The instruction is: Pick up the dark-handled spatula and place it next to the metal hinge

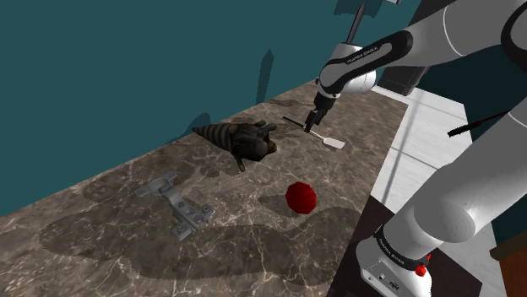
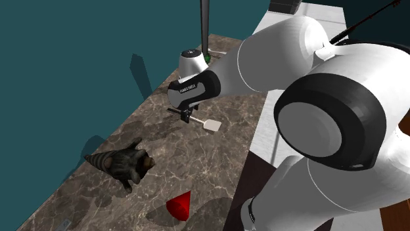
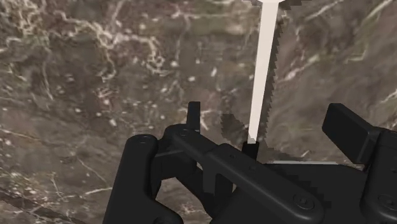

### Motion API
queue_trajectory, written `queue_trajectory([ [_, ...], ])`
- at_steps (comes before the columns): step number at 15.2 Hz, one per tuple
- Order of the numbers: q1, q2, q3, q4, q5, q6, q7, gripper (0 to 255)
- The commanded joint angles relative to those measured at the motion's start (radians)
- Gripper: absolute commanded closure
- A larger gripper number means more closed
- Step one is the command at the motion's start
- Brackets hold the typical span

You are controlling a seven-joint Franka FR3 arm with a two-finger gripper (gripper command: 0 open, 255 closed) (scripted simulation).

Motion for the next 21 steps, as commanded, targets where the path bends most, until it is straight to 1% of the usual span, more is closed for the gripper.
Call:
queue_trajectory([
  [1,0.0,0.008,-0.001,-0.005,0.004,0.014,-0.005,0],
  [7,0.0,0.008,-0.001,-0.005,0.004,0.014,-0.005,0],
  [8,0.0,0.008,-0.001,-0.005,0.004,0.014,-0.005,255],
  [17,0.0,0.008,-0.001,-0.005,0.004,0.014,-0.005,255],
  [21,-0.002,-0.029,0.001,0.016,-0.013,-0.043,0.009,255],
])
